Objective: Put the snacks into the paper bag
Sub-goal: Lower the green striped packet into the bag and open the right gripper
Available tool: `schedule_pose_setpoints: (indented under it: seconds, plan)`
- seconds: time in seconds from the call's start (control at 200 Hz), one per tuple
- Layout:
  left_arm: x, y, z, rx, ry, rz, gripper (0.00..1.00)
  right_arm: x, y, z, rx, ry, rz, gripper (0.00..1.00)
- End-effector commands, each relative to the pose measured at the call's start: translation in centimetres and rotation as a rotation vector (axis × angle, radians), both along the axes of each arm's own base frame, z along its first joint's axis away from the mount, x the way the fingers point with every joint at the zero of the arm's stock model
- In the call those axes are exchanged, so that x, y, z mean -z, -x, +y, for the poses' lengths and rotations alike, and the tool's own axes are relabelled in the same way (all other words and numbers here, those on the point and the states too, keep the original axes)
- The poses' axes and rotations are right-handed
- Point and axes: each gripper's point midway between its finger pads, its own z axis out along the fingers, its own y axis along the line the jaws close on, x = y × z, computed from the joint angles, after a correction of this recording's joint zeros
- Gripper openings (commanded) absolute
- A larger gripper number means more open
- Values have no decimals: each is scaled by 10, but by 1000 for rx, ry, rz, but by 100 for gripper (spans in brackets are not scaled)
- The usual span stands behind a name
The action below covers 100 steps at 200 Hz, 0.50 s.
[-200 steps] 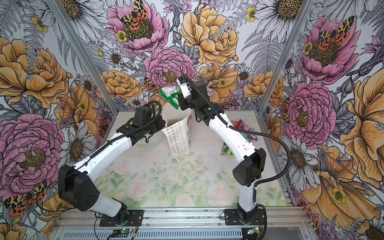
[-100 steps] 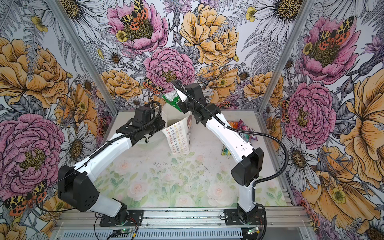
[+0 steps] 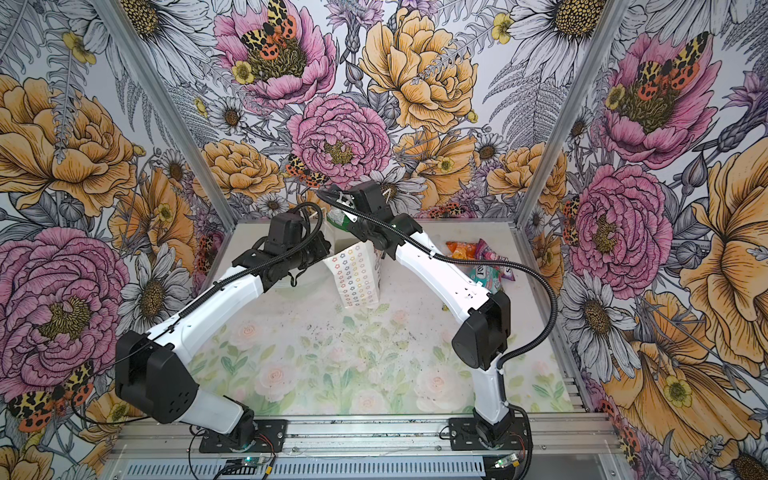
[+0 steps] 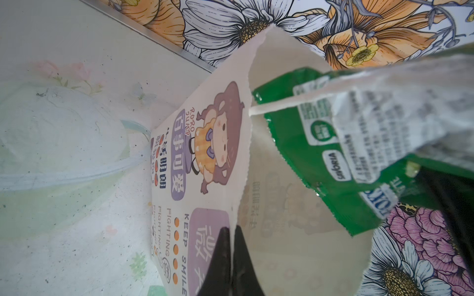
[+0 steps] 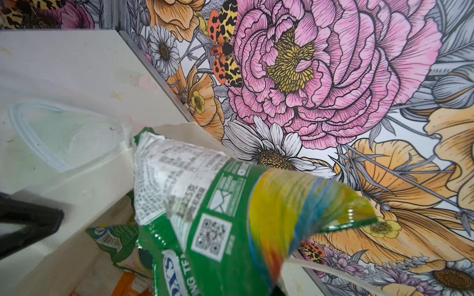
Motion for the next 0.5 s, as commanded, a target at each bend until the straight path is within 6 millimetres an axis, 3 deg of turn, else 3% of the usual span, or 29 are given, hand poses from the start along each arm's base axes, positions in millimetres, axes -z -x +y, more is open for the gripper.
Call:
schedule_pose_setpoints:
  seconds: [0.0,0.225,0.495]
  plan:
    - [-21,2,4,-3,22,-66,0,-8,5,-4,-16,55,-23,0]
    - [-21,2,4,-3,23,-66,0,10,19,-12,-47,146,49,0]
    - [-18,0,8,-10,19,-60,0,17,51,-13,-130,157,158,0]
